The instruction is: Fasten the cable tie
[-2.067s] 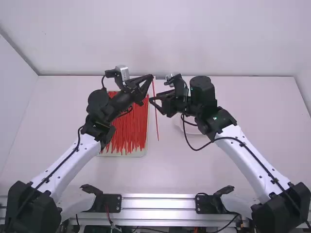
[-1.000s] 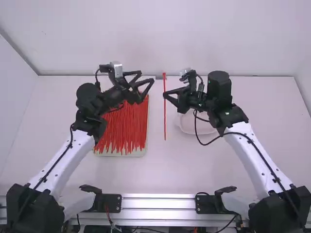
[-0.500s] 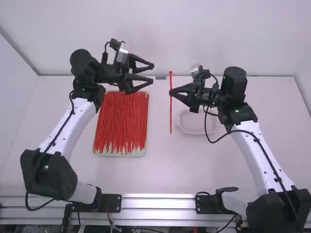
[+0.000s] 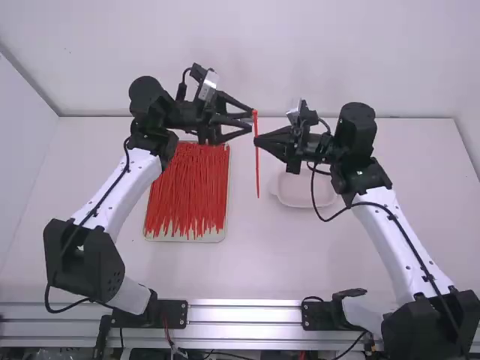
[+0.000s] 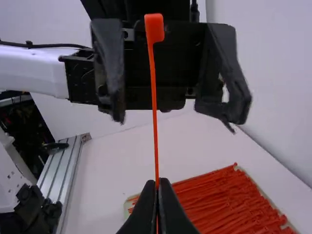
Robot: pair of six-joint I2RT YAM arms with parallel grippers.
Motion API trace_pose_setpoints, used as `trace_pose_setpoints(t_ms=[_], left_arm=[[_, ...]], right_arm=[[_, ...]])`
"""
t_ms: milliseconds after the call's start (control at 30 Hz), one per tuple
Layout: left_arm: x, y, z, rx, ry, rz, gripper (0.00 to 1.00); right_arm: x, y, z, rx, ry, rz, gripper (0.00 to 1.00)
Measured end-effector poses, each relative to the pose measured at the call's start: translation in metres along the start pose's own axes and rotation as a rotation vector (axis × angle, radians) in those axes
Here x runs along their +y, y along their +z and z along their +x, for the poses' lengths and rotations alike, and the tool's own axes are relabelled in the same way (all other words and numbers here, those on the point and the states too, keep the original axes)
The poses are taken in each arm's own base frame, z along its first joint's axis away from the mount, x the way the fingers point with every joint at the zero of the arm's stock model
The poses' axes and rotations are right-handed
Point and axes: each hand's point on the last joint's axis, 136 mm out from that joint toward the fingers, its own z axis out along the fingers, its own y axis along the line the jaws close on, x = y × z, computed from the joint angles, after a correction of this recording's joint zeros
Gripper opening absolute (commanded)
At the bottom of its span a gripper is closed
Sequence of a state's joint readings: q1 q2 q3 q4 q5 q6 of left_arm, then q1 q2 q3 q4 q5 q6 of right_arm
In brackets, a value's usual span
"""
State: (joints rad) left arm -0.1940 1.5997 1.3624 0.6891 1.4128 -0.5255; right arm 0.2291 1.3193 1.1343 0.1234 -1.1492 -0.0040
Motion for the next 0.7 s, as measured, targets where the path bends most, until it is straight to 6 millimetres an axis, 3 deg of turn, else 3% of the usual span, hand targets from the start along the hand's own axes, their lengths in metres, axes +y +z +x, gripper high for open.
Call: trace_pose_setpoints(t_ms=[433,533,700], left_arm=[[-0.006,0.011,-0.008,-0.025,0.020,0.008,0.40],[-0.006,0.011,-0.007,-0.024,0.006,0.007,0.27],[-0.003,0.011,-0.009,-0.035,-0.001,-0.009,0.15]], right_arm=[[0.000,0.001,0.000,0.000,-0.003,0.002,0.00],[0.000,0.001,0.000,0.000,-0.002,0.004,0.00],[0.000,0.001,0.000,0.000,-0.004,0.005,0.00]])
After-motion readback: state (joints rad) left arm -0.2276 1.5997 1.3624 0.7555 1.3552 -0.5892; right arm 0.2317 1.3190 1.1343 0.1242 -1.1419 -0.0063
